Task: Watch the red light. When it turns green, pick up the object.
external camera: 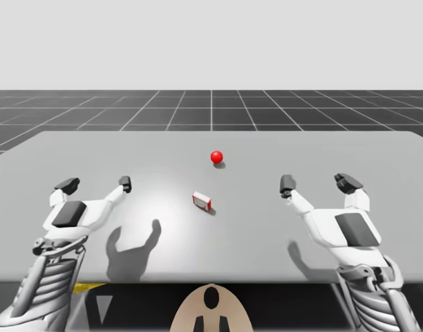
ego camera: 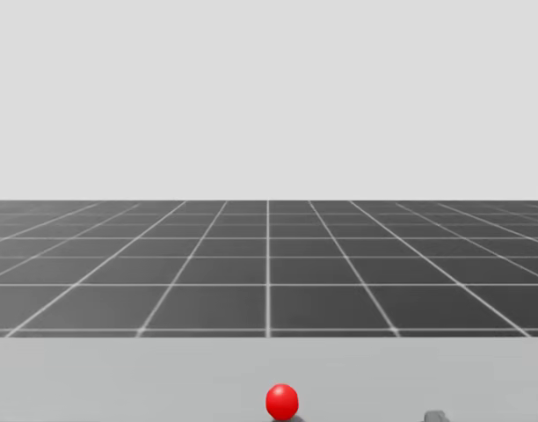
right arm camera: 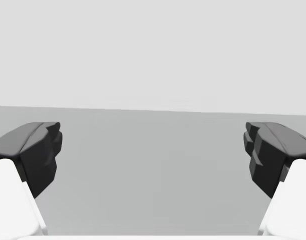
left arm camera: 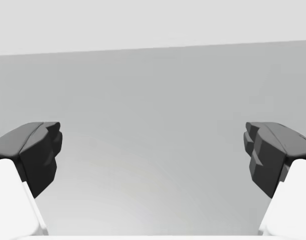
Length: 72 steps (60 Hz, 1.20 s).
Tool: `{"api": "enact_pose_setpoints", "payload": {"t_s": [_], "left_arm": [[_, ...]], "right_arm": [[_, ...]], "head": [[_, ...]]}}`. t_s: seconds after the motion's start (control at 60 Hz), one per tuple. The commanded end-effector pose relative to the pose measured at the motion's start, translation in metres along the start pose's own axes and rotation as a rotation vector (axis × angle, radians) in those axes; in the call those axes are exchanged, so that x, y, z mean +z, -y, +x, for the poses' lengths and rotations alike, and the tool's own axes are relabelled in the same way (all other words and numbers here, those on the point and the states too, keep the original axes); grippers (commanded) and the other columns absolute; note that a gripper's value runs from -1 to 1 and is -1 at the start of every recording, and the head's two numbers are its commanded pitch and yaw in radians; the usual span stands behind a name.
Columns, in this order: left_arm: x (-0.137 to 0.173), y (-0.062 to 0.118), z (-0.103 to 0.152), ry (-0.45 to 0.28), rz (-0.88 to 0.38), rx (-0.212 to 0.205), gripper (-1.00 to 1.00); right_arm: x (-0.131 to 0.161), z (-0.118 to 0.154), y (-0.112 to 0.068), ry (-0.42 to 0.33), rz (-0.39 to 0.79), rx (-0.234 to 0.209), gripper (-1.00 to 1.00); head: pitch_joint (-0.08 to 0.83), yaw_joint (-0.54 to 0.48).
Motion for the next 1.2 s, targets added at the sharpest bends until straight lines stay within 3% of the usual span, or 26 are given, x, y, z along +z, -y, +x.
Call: {"api": "enact_pose_setpoints", "payload": {"t_s": [0.017, 0.05, 0.233, 0.833, 1.2], "left_arm": [[0.0024, -0.0028, -0.0001, -0.018, 0.013, 0.002, -1.00], [0.0024, -0.0029, -0.0002, -0.017, 0.013, 0.001, -1.00], [0.0021, -0.0027, -0.0011, -0.017, 0.013, -0.008, -1.00], [0.0037, 0.0010, -0.0004, -0.007, -0.008, -0.015, -1.00], [0.0046, 0.0012, 0.0006, -0.006, -0.017, -0.008, -1.00]], "right_arm": [[0.0076, -0.0014, -0.0063, -0.030, -0.082, -0.088, -1.00], [0.0067, -0.0019, -0.0062, -0.027, -0.070, -0.072, -1.00], [0.0047, -0.0014, -0.0056, -0.031, -0.075, -0.085, -1.00], [0.0040, -0.0029, -0.0050, -0.025, -0.073, -0.072, -1.00], [0.0040, -0.0040, -0.0058, -0.028, -0.054, -0.058, -1.00]], "head": [[-0.001, 0.00], [-0.001, 0.00], [0.044, 0.00], [0.387, -0.03], [0.413, -0.04]]}}
